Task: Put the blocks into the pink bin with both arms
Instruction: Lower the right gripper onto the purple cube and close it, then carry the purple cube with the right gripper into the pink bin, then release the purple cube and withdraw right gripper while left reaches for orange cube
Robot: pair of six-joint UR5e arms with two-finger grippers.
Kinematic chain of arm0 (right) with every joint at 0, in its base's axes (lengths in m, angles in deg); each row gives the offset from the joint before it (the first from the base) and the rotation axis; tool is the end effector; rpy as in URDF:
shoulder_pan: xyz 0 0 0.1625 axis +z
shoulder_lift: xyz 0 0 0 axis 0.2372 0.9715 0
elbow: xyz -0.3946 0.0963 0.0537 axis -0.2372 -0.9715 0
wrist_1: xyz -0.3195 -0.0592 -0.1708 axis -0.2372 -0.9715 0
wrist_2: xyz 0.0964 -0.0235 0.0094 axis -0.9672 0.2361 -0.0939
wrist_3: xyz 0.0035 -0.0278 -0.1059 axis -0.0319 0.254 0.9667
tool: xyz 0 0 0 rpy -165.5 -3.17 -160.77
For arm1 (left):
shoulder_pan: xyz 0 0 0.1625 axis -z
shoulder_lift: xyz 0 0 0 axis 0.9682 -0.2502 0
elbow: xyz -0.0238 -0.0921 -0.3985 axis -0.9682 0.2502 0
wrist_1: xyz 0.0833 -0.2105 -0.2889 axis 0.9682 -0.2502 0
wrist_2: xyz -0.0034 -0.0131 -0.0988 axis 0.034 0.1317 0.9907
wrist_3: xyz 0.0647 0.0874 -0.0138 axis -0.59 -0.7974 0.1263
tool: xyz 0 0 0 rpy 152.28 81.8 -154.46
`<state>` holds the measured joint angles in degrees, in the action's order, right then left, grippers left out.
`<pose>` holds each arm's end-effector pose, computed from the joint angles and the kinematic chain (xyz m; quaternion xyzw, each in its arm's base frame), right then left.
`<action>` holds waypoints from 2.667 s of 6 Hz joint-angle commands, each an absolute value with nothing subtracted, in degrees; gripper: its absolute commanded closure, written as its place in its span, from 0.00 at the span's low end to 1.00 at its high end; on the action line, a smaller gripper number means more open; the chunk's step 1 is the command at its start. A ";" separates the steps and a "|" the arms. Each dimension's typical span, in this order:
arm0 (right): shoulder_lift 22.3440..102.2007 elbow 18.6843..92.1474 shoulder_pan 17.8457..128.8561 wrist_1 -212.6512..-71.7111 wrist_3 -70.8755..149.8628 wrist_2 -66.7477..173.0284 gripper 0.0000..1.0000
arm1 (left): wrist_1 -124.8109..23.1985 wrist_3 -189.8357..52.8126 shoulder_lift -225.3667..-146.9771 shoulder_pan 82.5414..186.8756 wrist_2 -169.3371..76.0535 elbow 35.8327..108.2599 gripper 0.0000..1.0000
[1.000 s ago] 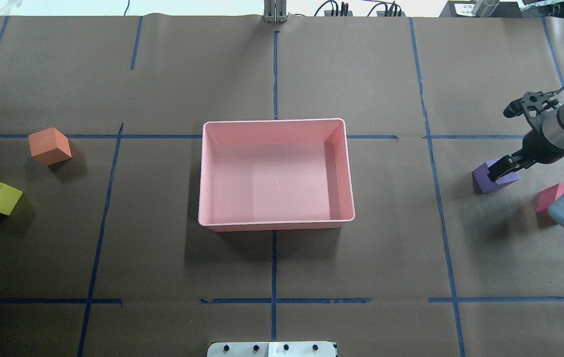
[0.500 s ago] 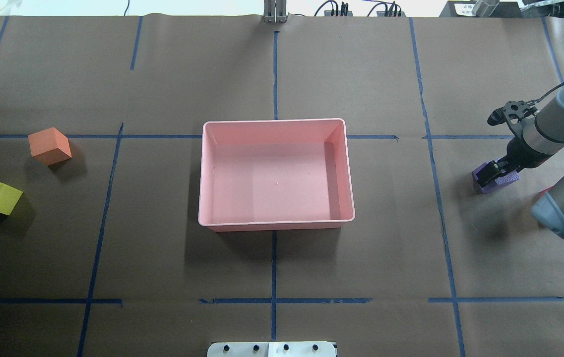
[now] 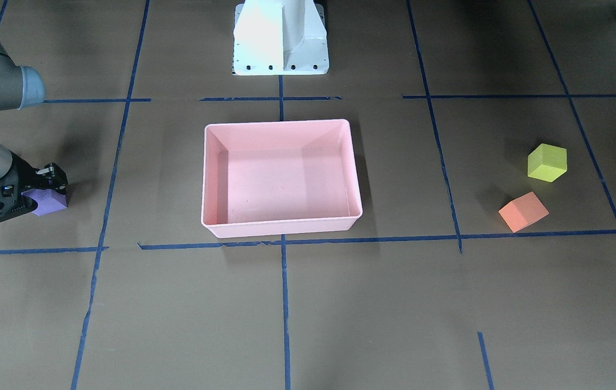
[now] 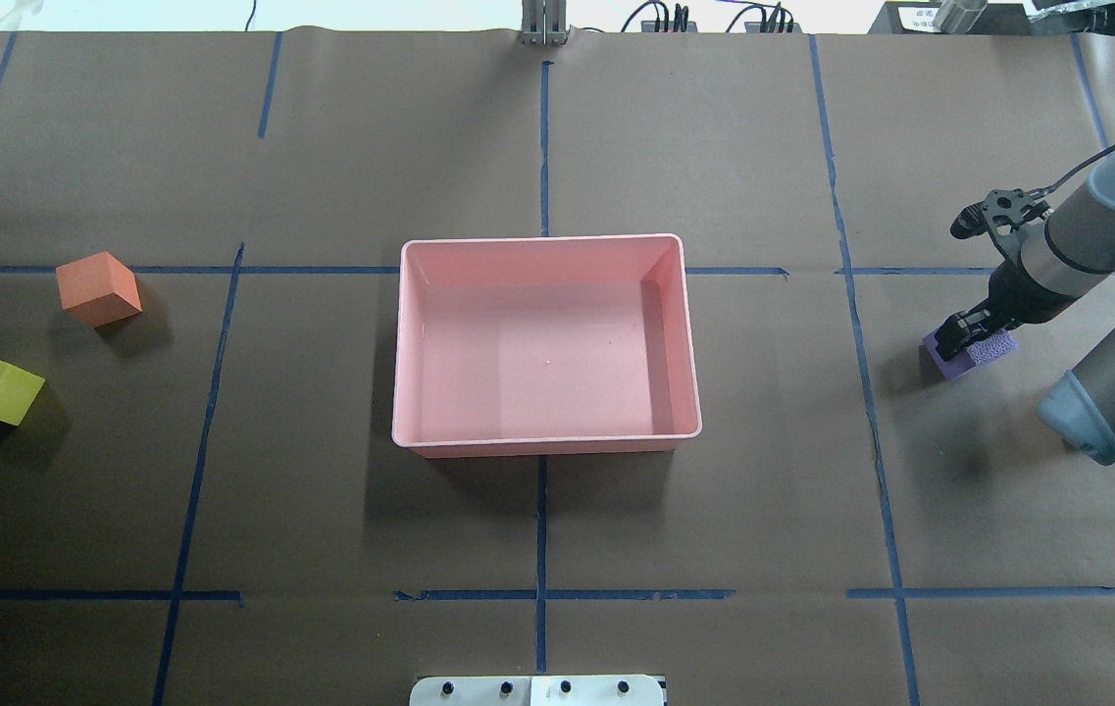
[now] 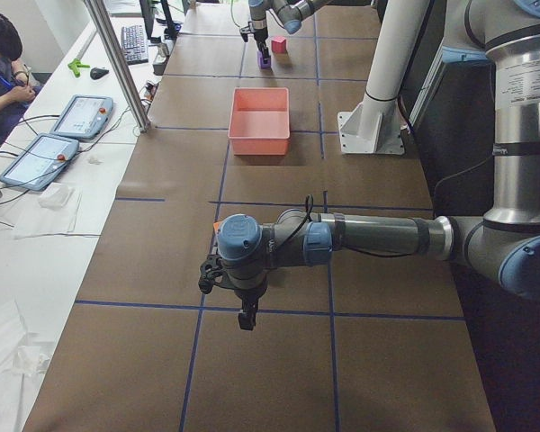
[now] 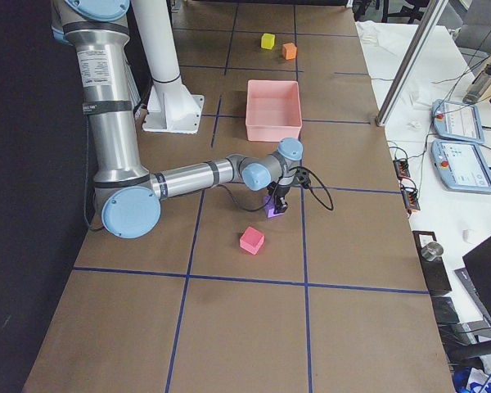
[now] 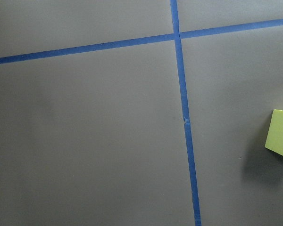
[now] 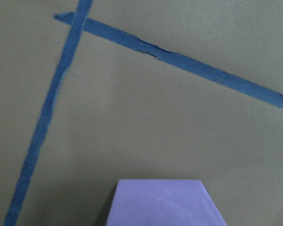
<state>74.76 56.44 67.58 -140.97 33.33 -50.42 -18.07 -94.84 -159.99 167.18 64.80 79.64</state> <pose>-0.2507 -0.4585 0.5346 0.0367 -0.3716 -0.1789 0.9102 -0.0699 -0.3860 0.6455 0.0062 0.3678 0.0662 0.9275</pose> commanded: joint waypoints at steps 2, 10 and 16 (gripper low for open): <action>63.55 60.50 67.51 -149.92 21.69 -50.93 0.57 | -18.11 -94.84 -159.99 167.18 64.80 79.69 0.00; 34.39 56.02 49.23 -160.88 -18.98 -36.96 0.00 | -18.29 -94.93 -160.25 166.75 64.80 79.87 0.00; 43.41 58.84 63.78 -165.10 8.18 -47.39 0.00 | -43.09 -63.58 -169.57 152.64 64.54 75.03 0.00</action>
<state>40.40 58.61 59.82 -164.99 -0.10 -44.78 -37.49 -74.21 -169.37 156.89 64.85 75.16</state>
